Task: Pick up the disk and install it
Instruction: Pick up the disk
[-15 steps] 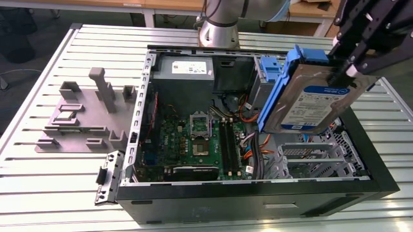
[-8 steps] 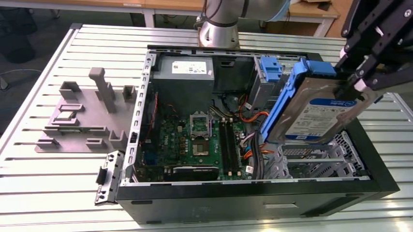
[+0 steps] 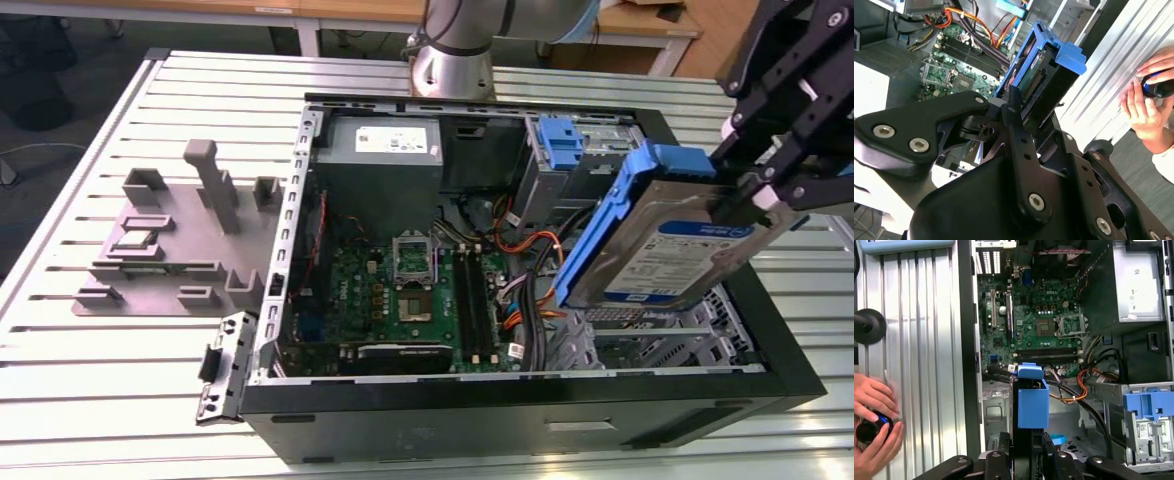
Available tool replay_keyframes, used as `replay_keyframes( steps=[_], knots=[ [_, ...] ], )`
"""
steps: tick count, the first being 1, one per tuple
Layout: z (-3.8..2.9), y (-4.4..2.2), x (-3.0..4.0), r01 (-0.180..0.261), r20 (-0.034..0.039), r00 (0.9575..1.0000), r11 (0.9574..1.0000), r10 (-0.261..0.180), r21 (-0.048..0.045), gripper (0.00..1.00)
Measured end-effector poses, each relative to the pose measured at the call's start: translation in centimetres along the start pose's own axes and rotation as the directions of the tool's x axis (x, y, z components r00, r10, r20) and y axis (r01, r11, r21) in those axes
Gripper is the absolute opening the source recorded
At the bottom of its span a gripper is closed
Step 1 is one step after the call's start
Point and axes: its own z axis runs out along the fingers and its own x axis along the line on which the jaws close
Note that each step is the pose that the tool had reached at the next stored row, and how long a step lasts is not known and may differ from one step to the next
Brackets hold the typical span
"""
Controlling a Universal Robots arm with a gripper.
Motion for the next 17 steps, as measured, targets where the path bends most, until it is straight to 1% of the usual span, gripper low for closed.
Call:
replay_keyframes(
  steps=[3, 8, 13, 17],
  knots=[
    [0.09, -0.9, -0.02, 0.0, 0.0, 1.0, 1.0, 0.0, -0.0024, 0.35],
    [0.4, -2.13, 0.0, 0.0, -0.0003, 1.0, 1.0, 0.0, -0.0063, 0.35],
    [0.83, -3.03, 0.01, -0.001, -0.0005, 1.0, 1.0, 0.001, -0.0081, 0.35],
    [1.15, -3.43, 0.01, -0.001, -0.0005, 1.0, 1.0, 0.001, -0.0082, 0.35]
  ],
)
